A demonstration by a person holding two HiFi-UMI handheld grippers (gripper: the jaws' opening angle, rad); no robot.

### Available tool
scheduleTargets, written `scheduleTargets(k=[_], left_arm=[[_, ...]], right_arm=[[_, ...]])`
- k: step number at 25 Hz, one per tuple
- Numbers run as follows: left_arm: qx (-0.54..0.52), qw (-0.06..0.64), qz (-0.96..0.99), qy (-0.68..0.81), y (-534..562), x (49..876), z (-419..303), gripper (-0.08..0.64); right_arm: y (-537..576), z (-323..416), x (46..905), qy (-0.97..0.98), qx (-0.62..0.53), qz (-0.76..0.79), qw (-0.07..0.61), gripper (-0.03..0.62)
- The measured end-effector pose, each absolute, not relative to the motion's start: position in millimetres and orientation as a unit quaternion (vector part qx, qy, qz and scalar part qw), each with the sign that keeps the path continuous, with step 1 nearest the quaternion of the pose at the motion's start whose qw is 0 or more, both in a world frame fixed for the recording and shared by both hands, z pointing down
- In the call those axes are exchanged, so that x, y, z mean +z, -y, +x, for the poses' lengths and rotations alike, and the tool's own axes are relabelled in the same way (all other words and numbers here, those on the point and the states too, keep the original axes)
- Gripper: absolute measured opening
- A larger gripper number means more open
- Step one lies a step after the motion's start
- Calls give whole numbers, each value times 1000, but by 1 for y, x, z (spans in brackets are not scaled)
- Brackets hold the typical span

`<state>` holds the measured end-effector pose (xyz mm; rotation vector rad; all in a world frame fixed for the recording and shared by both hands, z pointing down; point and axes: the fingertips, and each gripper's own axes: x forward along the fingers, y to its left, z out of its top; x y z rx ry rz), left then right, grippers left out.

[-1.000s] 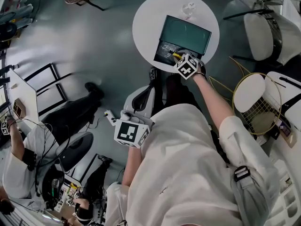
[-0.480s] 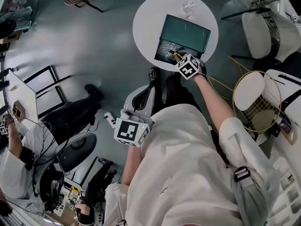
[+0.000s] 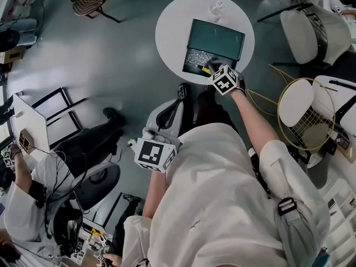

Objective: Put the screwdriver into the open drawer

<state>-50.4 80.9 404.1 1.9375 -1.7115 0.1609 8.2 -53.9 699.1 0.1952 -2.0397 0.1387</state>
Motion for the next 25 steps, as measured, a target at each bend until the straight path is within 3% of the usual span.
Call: scheduleTargets(k=[12, 25], left_arm=[[59, 261, 739, 618, -80, 399, -51, 12], [56, 236, 792, 560, -66, 399, -53, 12]], right_arm=[[57, 14, 674, 859, 69, 119, 493, 9], [45, 17, 579, 898, 109, 210, 371, 8]])
